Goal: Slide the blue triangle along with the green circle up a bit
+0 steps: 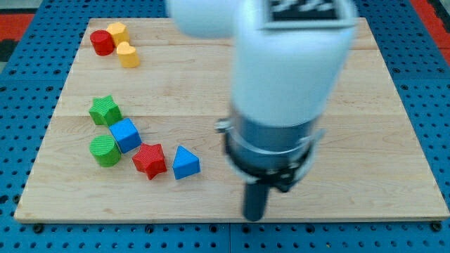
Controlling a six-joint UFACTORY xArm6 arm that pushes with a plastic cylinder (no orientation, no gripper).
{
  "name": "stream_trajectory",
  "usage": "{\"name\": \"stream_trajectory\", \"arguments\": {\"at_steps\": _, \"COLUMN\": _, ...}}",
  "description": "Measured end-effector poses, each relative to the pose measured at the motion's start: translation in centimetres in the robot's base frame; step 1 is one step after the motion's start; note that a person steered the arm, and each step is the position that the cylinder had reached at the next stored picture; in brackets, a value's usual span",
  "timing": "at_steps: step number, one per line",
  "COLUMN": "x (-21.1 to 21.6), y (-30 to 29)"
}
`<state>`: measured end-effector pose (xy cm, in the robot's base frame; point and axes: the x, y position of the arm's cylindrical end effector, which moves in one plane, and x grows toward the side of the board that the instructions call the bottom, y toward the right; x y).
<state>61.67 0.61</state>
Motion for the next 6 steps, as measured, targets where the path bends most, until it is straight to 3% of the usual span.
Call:
{"name": "stream_trajectory", "arguments": {"at_steps": 1, "x": -1.9, "y": -9.9}}
{"name": "stream_trajectory", "arguments": {"at_steps": 2, "x": -6.1, "y": -14.1}}
{"name": "stream_trajectory", "arguments": {"at_steps": 4, "x": -9.8, "y": -13.3}}
{"name": "stream_trajectory", "arguments": {"at_steps": 6, "x": -7.7, "y": -13.4}}
